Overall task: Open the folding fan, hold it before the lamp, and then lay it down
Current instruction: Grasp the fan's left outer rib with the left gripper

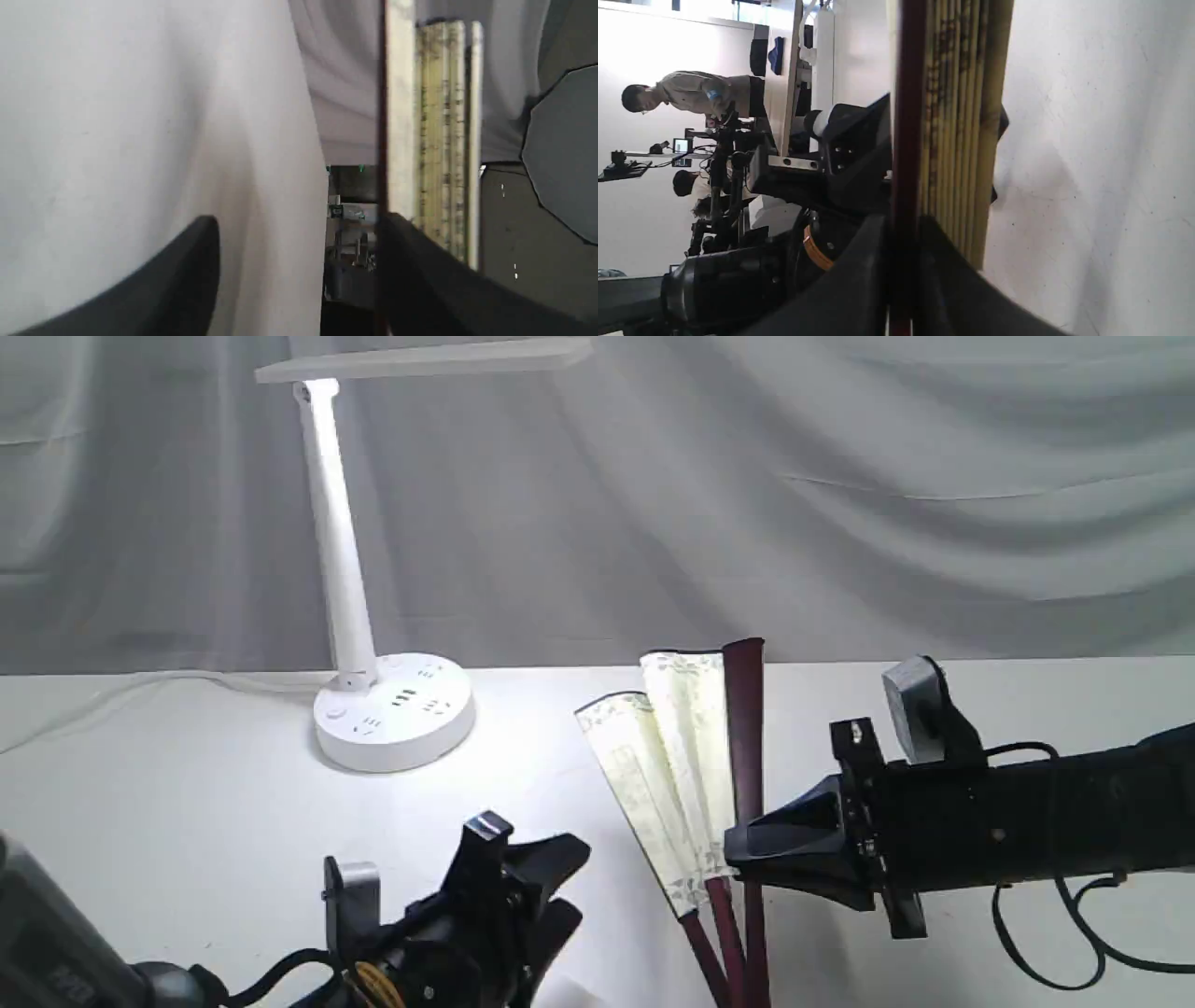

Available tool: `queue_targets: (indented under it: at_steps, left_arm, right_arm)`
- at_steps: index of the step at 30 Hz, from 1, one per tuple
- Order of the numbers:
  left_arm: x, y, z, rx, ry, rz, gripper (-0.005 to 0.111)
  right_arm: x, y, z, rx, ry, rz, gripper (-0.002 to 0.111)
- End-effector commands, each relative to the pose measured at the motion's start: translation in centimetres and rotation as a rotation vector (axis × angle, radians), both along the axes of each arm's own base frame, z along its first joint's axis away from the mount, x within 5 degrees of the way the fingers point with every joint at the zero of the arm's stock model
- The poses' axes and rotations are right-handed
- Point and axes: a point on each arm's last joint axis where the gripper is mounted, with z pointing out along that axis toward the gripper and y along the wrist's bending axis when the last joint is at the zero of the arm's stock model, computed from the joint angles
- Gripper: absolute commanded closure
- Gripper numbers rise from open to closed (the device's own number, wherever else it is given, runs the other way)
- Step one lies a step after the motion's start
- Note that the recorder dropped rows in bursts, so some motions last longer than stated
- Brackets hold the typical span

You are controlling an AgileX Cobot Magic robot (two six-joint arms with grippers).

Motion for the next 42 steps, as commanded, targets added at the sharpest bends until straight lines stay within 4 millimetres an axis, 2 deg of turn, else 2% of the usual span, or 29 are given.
queue_targets:
  at_steps: [1,6,10,18,39,42]
  left_arm:
    - [0.9,-0.7,-0.2,-0.034,-0.011,-0.129,0.056]
    - [3.2,0.0,0.7,-0.057,-0.067,-0.146,0.056]
    - [4.1,0.7,1.0,-0.062,-0.081,-0.119,0.056]
    - [6.3,-0.3,2.7,-0.099,-0.170,-0.126,0.056]
    - [5.9,-0.9,2.1,-0.092,-0.156,-0.195,0.056]
    - [5.8,-1.2,2.1,-0.095,-0.155,-0.198,0.056]
  right_arm:
    - [-0.2,0.1,0.4,0.008,-0.022,0.016,0.108]
    - [-0.3,0.1,0.3,-0.001,-0.021,0.028,0.108]
    - [-0.3,0.1,0.2,-0.001,-0.019,0.028,0.108]
    - [-0.2,0.1,0.3,0.009,-0.021,0.015,0.108]
    - [0.0,0.1,0.5,0.028,-0.026,-0.009,0.108]
    - [-0.1,0.8,0.5,0.028,-0.026,0.012,0.108]
